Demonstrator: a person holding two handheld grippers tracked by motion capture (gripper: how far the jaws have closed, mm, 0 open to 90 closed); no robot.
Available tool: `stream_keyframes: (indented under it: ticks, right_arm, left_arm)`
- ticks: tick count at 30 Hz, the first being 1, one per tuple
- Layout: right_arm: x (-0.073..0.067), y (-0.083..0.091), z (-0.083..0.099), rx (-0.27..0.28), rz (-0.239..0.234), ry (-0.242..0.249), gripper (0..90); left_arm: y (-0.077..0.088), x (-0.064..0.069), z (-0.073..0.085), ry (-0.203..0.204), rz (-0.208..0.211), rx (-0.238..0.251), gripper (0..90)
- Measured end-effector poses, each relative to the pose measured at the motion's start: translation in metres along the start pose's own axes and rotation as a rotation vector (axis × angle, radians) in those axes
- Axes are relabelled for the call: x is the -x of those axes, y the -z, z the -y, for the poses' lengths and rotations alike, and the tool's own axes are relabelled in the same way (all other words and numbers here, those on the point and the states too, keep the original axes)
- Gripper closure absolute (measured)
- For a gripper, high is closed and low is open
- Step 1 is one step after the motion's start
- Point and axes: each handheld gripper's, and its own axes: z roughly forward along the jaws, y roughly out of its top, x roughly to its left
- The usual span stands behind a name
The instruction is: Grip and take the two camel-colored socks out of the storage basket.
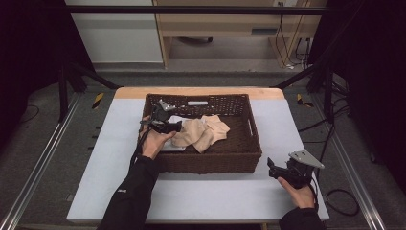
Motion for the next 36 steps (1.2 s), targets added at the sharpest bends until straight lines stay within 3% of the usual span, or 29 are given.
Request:
stream_keyframes:
  ticks: [5,17,21,24,30,32,36]
  right_arm:
    - [0.000,0.000,0.000,-0.003,-0.001,0.000,4.0]
    - [0.000,-0.001,0.000,-0.005,-0.002,0.004,3.9]
    - [-0.001,-0.001,0.000,-0.006,-0.003,0.004,3.9]
    - [-0.001,-0.001,0.000,-0.006,-0.003,0.004,3.9]
    - [0.000,-0.001,0.000,-0.009,-0.002,0.007,4.0]
    - [0.000,-0.001,0.000,-0.008,-0.002,0.004,4.0]
    - [0.000,0.000,0.000,-0.008,-0.001,0.001,4.0]
  left_arm:
    - [-0.006,0.000,0.004,-0.008,0.042,-0.052,35.0]
    - [-0.016,0.005,0.009,-0.035,0.089,-0.136,35.9]
    - [-0.017,0.005,0.010,-0.040,0.112,-0.161,44.9]
    - [-0.017,0.005,0.010,-0.015,0.155,-0.191,57.5]
    - [-0.014,0.007,0.007,0.015,0.176,-0.252,79.5]
    - [-0.013,0.007,0.006,0.022,0.176,-0.252,81.2]
    - [-0.006,0.007,0.003,0.002,0.166,-0.193,81.9]
